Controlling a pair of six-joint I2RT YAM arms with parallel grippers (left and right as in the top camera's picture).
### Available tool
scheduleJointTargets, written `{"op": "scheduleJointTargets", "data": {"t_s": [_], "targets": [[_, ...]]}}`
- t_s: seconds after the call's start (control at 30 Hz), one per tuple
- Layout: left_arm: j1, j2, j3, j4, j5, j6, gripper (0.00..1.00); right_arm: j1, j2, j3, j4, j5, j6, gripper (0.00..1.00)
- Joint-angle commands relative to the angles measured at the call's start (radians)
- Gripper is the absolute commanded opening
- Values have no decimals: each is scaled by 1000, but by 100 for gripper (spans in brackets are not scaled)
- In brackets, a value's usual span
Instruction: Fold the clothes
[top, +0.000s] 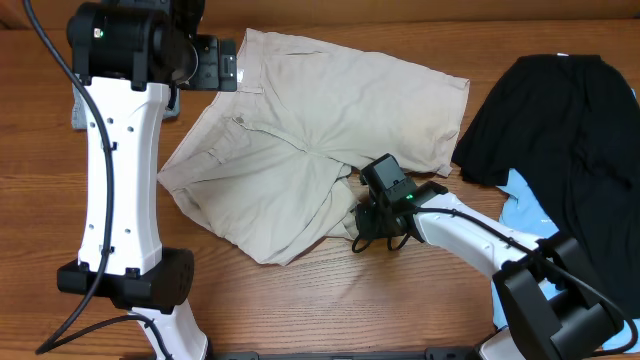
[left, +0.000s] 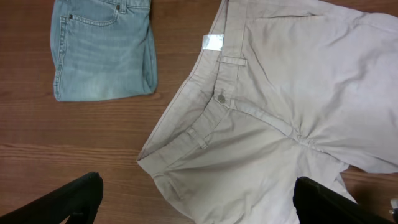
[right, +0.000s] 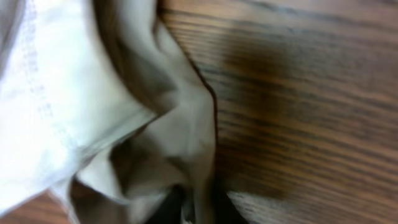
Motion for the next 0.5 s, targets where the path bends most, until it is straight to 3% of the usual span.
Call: {"op": "scheduleJointTargets", "data": {"t_s": [0.0,0.23,0.47], "targets": [[4,15,-14,8,-16,-10,100,-6,11,-3,-5,37,-1,4],[7,15,-14,12,-61,9,100,-145,-76,68,-164,32,19,4],[37,15,-14,17,-56,26,100,-385,-118,258,-444,32,-142,4]]}}
